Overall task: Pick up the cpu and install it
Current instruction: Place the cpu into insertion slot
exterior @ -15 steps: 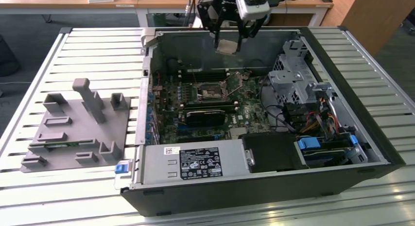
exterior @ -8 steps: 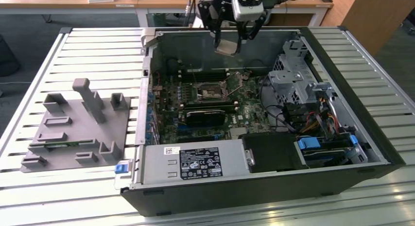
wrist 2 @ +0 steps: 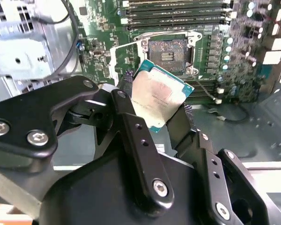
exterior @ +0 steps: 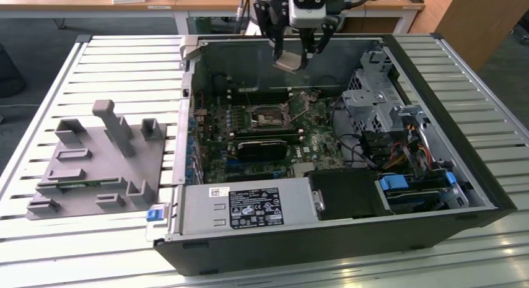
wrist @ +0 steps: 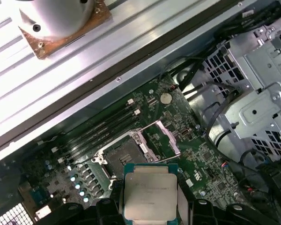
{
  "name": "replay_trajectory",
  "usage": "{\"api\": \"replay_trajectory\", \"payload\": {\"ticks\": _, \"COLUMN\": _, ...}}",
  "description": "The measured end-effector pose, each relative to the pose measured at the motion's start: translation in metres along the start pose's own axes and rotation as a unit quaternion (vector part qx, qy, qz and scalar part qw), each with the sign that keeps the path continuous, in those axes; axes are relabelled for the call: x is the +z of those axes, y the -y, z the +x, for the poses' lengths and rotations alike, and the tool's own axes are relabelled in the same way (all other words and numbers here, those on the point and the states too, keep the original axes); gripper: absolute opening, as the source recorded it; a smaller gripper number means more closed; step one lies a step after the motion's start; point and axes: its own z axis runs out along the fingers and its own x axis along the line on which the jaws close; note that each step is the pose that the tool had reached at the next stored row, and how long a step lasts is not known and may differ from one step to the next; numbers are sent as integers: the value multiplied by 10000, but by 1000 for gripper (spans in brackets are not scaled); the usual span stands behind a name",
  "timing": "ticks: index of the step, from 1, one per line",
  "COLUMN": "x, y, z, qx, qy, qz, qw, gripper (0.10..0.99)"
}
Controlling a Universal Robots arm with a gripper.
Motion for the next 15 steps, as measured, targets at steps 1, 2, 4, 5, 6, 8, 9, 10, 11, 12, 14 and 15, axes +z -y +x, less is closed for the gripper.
{"api": "replay_trajectory", "payload": {"ticks": 1, "x": 1, "y": 0, "z": 0, "qx": 89, "qy": 4, "qz": 2, "qw": 10000, "gripper": 541}}
{"api": "replay_trajectory", "payload": {"ticks": 2, "x": 3, "y": 0, "z": 0, "qx": 179, "qy": 8, "qz": 3, "qw": 9998, "gripper": 541}}
{"api": "replay_trajectory", "payload": {"ticks": 4, "x": 6, "y": 0, "z": 0, "qx": 359, "qy": 17, "qz": 6, "qw": 9994, "gripper": 541}}
{"api": "replay_trajectory", "payload": {"ticks": 5, "x": 7, "y": 0, "z": 0, "qx": 449, "qy": 21, "qz": 8, "qw": 9990, "gripper": 541}}
{"api": "replay_trajectory", "payload": {"ticks": 6, "x": 8, "y": 0, "z": 0, "qx": 546, "qy": 26, "qz": 9, "qw": 9985, "gripper": 541}}
{"api": "replay_trajectory", "payload": {"ticks": 8, "x": 11, "y": 0, "z": 0, "qx": 726, "qy": 34, "qz": 12, "qw": 9974, "gripper": 541}}
{"api": "replay_trajectory", "payload": {"ticks": 9, "x": 12, "y": 1, "z": 0, "qx": 816, "qy": 39, "qz": 14, "qw": 9967, "gripper": 541}}
{"api": "replay_trajectory", "payload": {"ticks": 10, "x": 13, "y": 1, "z": 0, "qx": 905, "qy": 43, "qz": 16, "qw": 9959, "gripper": 541}}
{"api": "replay_trajectory", "payload": {"ticks": 11, "x": 15, "y": 1, "z": 0, "qx": 994, "qy": 47, "qz": 17, "qw": 9950, "gripper": 541}}
{"api": "replay_trajectory", "payload": {"ticks": 12, "x": 16, "y": 1, "z": 0, "qx": 1084, "qy": 51, "qz": 19, "qw": 9941, "gripper": 541}}
{"api": "replay_trajectory", "payload": {"ticks": 14, "x": 21, "y": 1, "z": 1, "qx": 1268, "qy": 60, "qz": 22, "qw": 9919, "gripper": 541}}
{"api": "replay_trajectory", "payload": {"ticks": 15, "x": 25, "y": 2, "z": 2, "qx": 1344, "qy": 63, "qz": 24, "qw": 9909, "gripper": 541}}
